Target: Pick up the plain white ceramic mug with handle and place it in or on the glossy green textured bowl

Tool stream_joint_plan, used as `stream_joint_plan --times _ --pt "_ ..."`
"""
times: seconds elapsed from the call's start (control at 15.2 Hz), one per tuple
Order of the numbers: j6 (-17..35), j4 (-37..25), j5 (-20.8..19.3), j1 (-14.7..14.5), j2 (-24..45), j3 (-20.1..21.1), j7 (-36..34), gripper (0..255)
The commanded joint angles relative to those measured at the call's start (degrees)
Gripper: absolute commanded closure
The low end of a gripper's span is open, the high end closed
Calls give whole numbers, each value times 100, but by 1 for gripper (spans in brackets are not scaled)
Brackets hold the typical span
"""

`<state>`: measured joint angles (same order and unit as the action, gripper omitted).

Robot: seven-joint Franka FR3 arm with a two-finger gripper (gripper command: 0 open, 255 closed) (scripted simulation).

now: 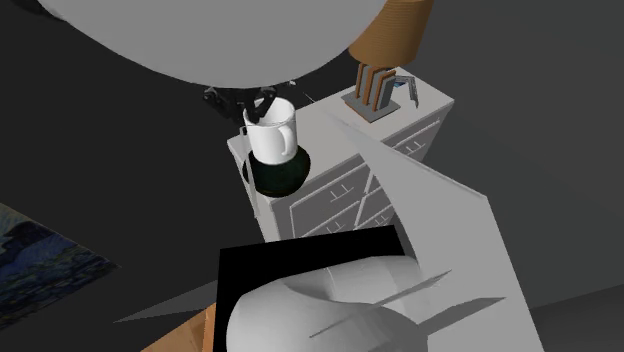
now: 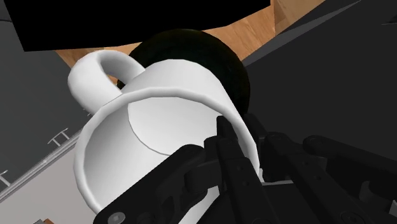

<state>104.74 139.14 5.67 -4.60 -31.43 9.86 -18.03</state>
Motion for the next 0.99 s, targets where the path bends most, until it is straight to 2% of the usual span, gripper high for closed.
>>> stream_joint_plan --times 0.0,0.46,0.92 --pt "159 129 7 -2 26 10 4 255" --pt "697 547 33 -11 145 54 7 255" --pt "697 546 33 -11 147 54 7 255"
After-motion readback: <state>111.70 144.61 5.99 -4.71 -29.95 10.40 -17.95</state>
